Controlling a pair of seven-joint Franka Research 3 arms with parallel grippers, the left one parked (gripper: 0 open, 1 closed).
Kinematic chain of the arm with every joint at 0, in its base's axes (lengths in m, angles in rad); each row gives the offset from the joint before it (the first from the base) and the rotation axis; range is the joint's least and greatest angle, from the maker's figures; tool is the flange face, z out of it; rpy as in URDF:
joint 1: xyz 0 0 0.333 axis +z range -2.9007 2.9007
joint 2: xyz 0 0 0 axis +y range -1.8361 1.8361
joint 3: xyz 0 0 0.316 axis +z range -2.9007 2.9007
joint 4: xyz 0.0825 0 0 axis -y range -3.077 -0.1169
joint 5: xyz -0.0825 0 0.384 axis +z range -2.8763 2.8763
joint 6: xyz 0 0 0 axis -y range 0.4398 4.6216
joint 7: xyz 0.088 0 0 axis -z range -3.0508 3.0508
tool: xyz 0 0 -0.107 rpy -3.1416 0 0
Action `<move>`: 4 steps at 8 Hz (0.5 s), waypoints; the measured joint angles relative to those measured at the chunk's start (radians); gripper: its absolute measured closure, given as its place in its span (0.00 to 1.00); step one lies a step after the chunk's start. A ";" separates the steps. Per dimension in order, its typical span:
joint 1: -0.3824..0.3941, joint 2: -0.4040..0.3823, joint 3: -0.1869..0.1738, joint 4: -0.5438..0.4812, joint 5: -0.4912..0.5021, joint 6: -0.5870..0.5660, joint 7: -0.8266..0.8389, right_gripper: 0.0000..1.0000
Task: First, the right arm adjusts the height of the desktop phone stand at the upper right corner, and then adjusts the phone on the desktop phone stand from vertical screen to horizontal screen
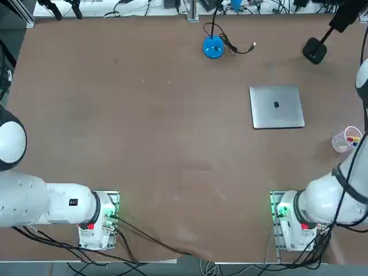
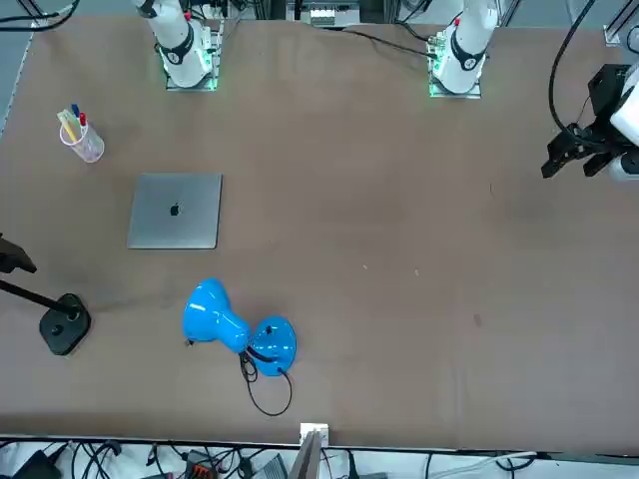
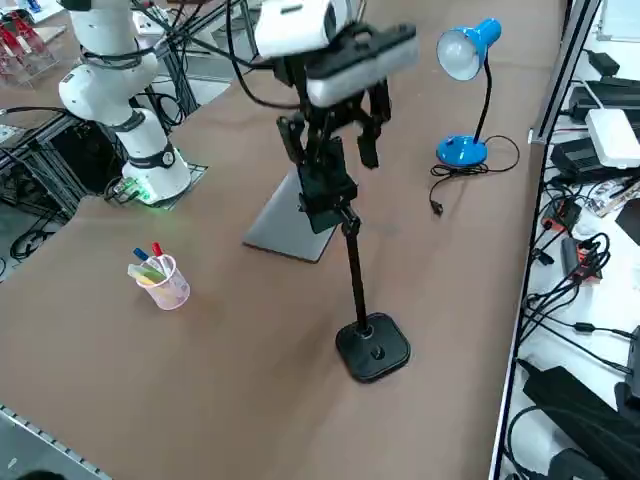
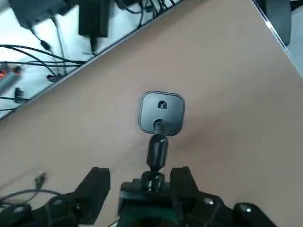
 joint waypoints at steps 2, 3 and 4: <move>0.004 0.032 0.003 0.000 -0.053 0.003 0.002 0.22; 0.005 0.040 0.004 0.000 -0.057 0.003 0.008 0.23; 0.006 0.044 0.004 0.000 -0.057 0.004 0.022 0.25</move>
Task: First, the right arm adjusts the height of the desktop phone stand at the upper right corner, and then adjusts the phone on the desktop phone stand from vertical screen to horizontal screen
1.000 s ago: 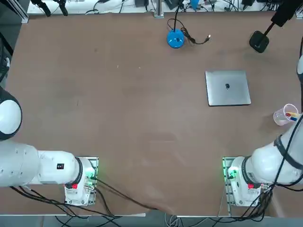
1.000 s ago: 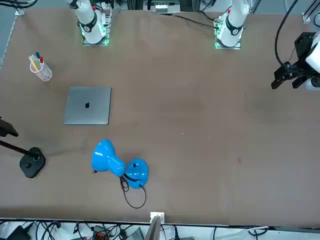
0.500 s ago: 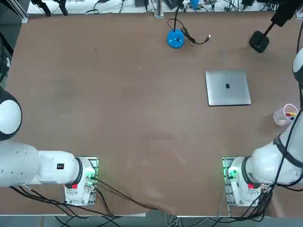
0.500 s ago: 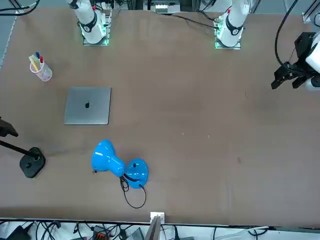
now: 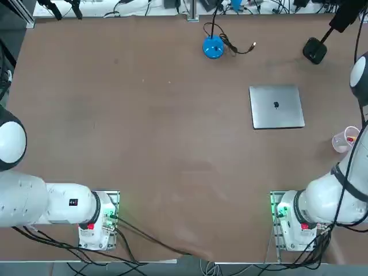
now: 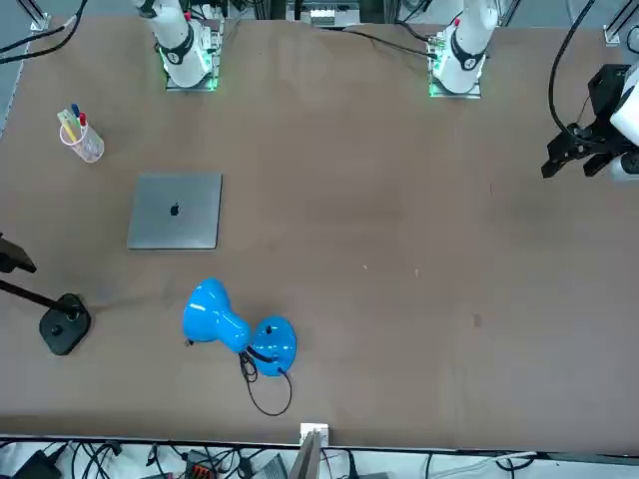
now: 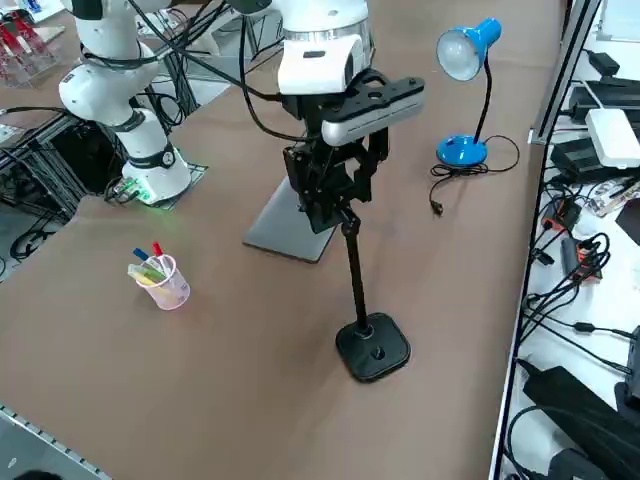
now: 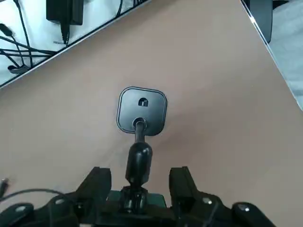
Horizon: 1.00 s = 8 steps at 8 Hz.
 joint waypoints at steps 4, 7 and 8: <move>0.000 0.011 0.001 0.000 0.000 0.005 0.051 0.30; -0.003 0.015 0.001 0.000 0.010 0.006 0.056 0.46; -0.003 0.016 0.001 0.000 0.010 0.006 0.056 0.54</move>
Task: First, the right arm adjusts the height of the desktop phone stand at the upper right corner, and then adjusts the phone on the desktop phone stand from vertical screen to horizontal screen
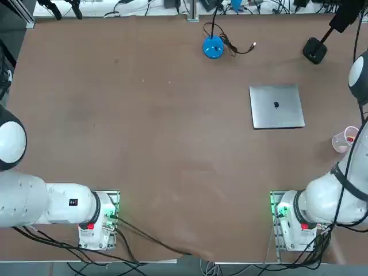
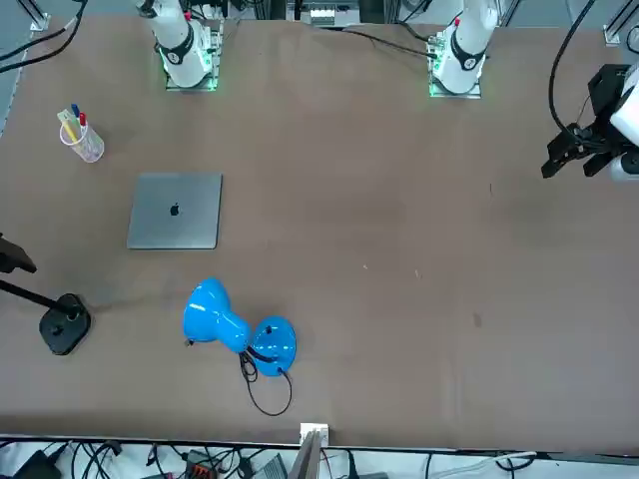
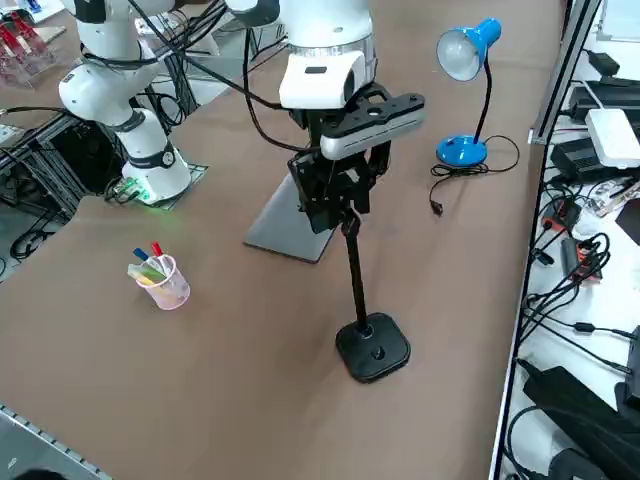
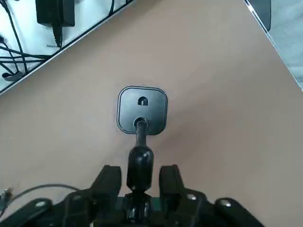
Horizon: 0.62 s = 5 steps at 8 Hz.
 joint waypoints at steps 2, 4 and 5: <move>0.000 0.004 0.000 0.000 0.003 0.000 0.002 0.61; 0.000 0.009 0.000 0.000 0.003 0.004 0.005 0.70; 0.000 0.011 0.000 0.000 0.003 0.006 0.009 0.70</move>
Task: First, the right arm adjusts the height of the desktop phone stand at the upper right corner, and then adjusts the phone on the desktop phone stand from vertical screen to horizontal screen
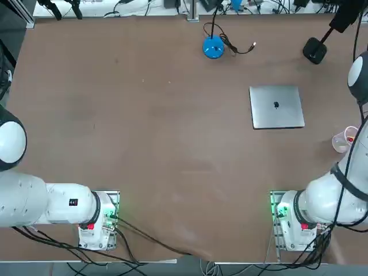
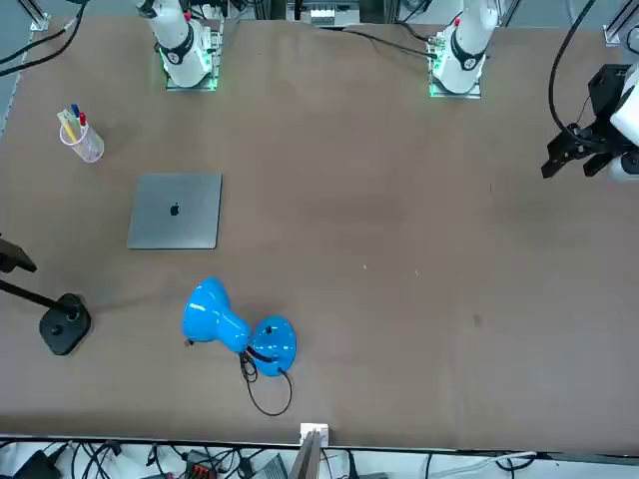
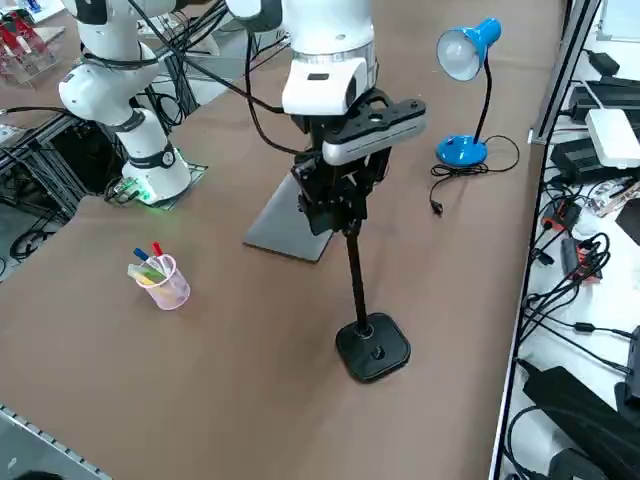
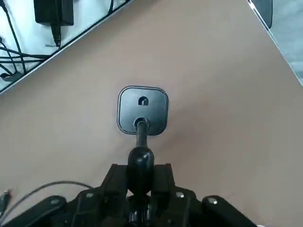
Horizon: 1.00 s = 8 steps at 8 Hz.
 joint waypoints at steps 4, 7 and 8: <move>0.000 0.029 0.000 -0.001 0.000 0.016 0.036 0.70; -0.001 0.050 0.000 -0.032 0.007 0.058 0.042 0.70; -0.001 0.054 0.000 -0.051 0.018 0.072 0.043 0.70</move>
